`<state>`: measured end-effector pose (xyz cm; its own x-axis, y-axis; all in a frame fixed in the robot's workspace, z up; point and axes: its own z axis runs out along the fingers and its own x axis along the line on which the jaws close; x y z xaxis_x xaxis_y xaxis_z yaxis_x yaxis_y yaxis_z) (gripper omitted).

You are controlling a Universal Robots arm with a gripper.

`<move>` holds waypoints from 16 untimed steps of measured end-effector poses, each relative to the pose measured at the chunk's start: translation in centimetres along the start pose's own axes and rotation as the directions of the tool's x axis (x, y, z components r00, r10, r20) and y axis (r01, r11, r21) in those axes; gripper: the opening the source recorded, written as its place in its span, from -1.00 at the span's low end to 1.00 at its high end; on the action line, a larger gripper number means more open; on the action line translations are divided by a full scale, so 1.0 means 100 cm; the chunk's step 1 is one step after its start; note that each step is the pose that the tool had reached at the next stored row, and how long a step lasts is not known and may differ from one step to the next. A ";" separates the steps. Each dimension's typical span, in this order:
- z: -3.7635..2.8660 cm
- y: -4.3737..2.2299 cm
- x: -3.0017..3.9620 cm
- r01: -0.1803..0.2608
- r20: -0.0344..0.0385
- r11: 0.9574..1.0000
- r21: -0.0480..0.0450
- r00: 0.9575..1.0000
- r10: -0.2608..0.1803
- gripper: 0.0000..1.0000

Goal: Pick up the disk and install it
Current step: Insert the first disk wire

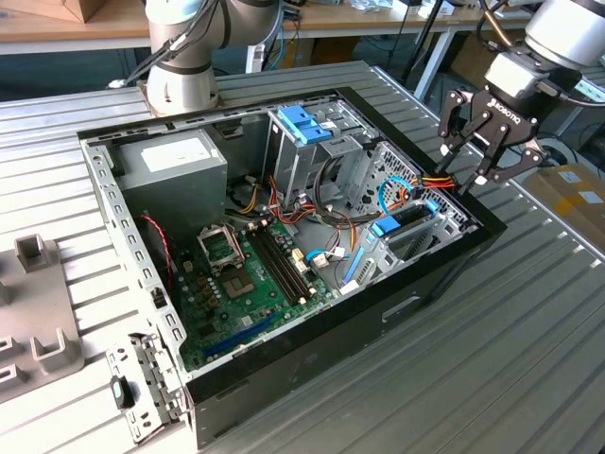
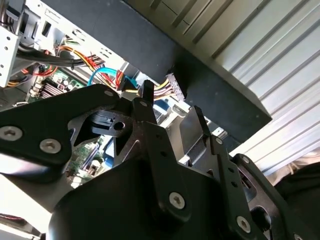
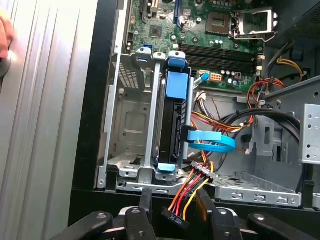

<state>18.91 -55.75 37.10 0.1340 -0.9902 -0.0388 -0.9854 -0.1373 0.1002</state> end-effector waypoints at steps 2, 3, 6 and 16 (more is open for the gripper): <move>0.0005 -0.0033 -0.0001 0.011 -0.002 1.000 -0.001 1.000 -0.011 -0.04; 0.0008 -0.0065 -0.0007 0.013 -0.003 1.000 -0.001 1.000 -0.013 -0.04; 0.0014 -0.0100 -0.0007 0.016 -0.005 1.000 -0.001 1.000 -0.016 -0.04; 0.0066 -0.0122 -0.0003 0.019 -0.006 1.000 -0.001 1.000 -0.019 -0.04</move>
<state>20.04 -55.54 36.32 0.1533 -0.9875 -0.0352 -0.9826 -0.1562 0.1009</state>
